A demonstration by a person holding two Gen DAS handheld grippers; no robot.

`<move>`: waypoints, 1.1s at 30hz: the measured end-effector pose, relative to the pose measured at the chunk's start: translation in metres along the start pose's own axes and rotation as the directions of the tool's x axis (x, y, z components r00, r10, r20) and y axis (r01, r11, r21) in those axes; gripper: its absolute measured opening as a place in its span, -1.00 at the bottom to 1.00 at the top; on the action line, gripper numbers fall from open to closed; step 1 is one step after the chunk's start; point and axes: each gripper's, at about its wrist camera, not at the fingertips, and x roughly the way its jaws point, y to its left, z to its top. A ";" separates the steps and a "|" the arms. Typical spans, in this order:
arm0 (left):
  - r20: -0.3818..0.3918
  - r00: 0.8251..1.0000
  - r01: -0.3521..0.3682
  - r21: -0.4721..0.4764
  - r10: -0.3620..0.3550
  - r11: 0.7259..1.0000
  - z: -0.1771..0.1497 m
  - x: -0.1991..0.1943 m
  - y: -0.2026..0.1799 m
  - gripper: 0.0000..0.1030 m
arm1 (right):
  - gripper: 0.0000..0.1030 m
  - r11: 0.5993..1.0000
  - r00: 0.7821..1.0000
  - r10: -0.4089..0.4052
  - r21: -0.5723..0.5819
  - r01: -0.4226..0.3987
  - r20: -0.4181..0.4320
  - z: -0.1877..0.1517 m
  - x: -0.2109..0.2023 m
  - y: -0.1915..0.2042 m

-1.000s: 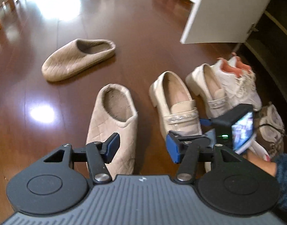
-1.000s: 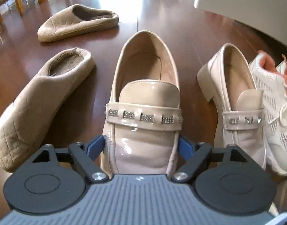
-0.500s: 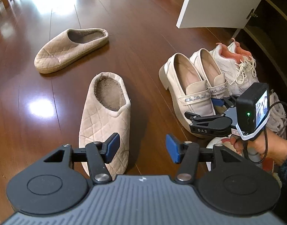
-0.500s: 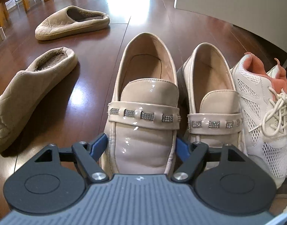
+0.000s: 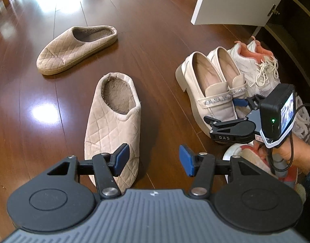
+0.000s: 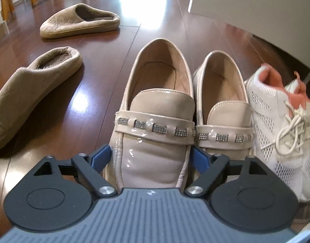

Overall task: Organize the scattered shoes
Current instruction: 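Open the left gripper and release the loafer, then lift both grippers away from the shoe row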

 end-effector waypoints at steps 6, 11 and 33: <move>0.001 0.997 -0.076 0.115 0.076 0.990 0.008 -0.024 -0.027 0.12 | 0.77 0.998 1.000 0.000 0.069 0.000 -0.007 0.007 -0.069 -0.026; 0.025 0.998 -0.061 0.160 0.058 0.985 0.015 -0.086 -0.083 0.20 | 0.90 0.971 1.000 -0.001 0.240 0.006 -0.017 0.018 -0.178 -0.110; 0.259 0.964 -0.058 0.000 0.056 0.998 -0.098 -0.211 -0.282 0.32 | 0.98 0.906 0.963 -0.168 0.418 0.067 0.210 -0.110 -0.491 -0.158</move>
